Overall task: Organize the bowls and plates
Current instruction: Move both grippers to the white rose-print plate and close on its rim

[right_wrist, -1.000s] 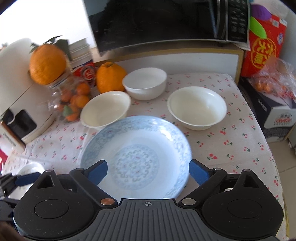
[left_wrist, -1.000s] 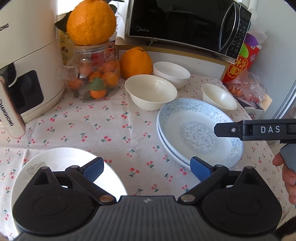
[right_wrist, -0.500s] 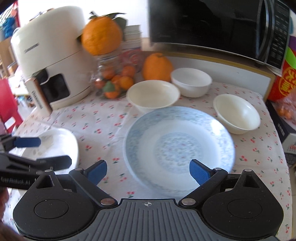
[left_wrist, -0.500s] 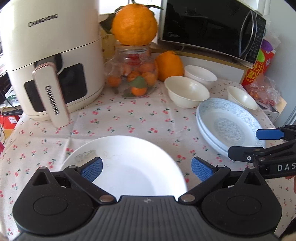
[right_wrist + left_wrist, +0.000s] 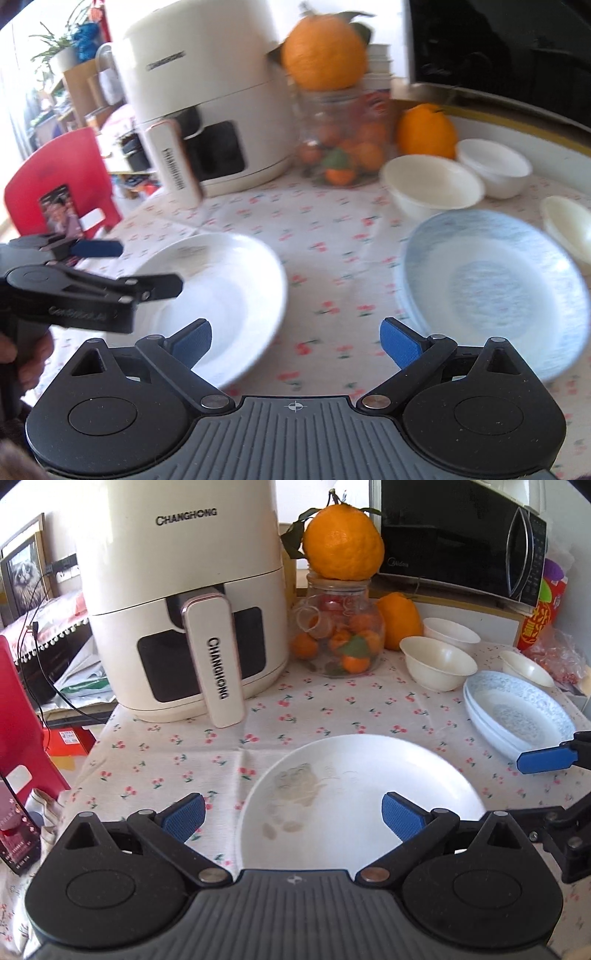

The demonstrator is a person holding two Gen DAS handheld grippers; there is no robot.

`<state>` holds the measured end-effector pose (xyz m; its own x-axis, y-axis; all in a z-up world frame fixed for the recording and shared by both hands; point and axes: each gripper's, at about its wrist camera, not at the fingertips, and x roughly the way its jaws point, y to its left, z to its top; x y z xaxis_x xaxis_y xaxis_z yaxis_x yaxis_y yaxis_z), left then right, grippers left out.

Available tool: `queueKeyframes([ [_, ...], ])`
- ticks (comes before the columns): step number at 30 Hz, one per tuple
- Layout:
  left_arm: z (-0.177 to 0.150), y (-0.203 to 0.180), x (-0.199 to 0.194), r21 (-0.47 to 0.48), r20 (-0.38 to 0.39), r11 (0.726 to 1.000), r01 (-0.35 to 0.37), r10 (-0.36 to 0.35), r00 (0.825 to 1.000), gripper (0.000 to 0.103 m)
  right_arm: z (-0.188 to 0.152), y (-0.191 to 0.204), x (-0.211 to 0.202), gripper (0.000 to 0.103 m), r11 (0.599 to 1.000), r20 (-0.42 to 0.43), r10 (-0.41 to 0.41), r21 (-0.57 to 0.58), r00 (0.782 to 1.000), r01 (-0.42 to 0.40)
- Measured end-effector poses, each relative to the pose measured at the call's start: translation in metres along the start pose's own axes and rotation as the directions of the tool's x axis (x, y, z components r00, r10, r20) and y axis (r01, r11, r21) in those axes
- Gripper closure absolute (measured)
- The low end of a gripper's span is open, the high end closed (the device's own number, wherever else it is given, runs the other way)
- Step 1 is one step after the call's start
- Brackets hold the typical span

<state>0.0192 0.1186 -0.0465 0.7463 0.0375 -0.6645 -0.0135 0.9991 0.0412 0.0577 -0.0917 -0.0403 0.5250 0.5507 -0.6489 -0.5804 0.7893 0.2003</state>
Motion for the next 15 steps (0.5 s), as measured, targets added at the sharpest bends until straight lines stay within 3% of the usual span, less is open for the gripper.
queueKeyframes([
  [6,-0.009,0.022,0.011,-0.054,-0.039,0.998,0.035,-0.037,0.999,0.009,-0.010,0.023,0.011,0.004,0.996,0.000,0.039,-0.083,0.999,-0.039],
  [15,-0.013,0.027,0.024,-0.133,-0.106,0.988,0.084,-0.099,0.989,0.040,-0.022,0.034,0.028,0.003,0.996,-0.067,0.050,-0.071,0.997,-0.055],
])
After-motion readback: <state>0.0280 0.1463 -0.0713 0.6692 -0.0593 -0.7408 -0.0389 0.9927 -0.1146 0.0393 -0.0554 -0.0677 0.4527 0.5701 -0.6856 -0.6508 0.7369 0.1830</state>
